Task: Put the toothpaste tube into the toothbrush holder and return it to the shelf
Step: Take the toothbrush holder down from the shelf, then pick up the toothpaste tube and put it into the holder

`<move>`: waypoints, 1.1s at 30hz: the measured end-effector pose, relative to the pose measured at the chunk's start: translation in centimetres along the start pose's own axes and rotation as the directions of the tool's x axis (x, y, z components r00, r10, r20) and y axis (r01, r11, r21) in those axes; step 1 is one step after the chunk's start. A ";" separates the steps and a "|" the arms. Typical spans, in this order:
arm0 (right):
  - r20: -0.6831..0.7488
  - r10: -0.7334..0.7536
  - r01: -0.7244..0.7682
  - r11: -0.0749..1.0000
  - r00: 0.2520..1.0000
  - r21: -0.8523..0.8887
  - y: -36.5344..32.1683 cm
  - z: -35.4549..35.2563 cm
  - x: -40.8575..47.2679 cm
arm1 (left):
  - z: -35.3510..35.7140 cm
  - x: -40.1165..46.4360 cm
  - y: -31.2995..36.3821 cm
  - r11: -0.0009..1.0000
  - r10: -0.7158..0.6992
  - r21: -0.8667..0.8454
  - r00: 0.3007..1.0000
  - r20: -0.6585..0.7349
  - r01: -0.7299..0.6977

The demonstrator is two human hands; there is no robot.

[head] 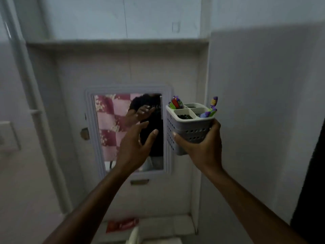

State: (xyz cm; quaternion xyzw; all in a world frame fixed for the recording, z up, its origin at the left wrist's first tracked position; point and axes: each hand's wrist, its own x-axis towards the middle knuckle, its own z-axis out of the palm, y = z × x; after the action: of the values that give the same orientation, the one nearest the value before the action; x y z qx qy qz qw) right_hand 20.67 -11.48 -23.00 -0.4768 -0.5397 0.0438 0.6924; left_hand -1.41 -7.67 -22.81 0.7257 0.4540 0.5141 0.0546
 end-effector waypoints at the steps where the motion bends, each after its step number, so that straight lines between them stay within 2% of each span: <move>1: 0.019 0.027 -0.027 1.000 0.999 0.010 1.2 0.1 -1.3 | 0.4 -1.5 -0.9 0.999 -0.043 -0.018 0.999 0.032 0.043; 7: 0.097 0.181 -0.180 0.984 0.979 -0.012 7.1 0.9 -10.4 | 2.1 -10.1 -7.6 0.981 -0.189 -0.014 0.974 0.128 0.192; 10: 0.138 0.283 -0.278 0.959 0.949 -0.054 10.3 1.5 -15.4 | 2.6 -14.6 -12.2 0.953 -0.300 -0.002 0.939 0.171 0.304; 13: 0.150 0.386 -0.370 0.921 0.910 -0.124 13.5 1.9 -19.8 | 2.4 -18.9 -17.8 0.896 -0.444 0.106 0.862 0.246 0.431; 19: 0.182 0.544 -0.501 0.833 0.819 -0.233 18.5 3.2 -26.9 | 2.5 -25.8 -25.8 0.784 -0.621 0.351 0.663 0.418 0.512; 21: 0.175 0.587 -0.536 0.801 0.791 -0.268 19.6 3.8 -28.8 | 2.8 -27.1 -27.7 0.777 -0.630 0.400 0.588 0.507 0.487; 24: 0.161 0.633 -0.568 0.761 0.758 -0.314 21.2 5.2 -31.3 | 3.7 -27.9 -30.6 0.807 -0.590 0.475 0.512 0.624 0.351; 30: 0.144 0.679 -0.591 0.709 0.720 -0.385 23.3 7.3 -34.3 | 6.3 -27.7 -35.2 0.814 -0.511 0.579 0.419 0.750 -0.042; 33: 0.172 0.684 -0.601 0.713 0.708 -0.362 24.4 8.4 -35.3 | 7.3 -27.9 -36.1 0.803 -0.468 0.570 0.406 0.785 -0.176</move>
State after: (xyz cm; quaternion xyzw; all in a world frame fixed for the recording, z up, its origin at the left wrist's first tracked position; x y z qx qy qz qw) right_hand 10.46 -13.42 -65.47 -0.7165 -0.4343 0.2783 0.4697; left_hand -19.02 -3.80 -65.33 0.8183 0.5481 -0.1281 0.1168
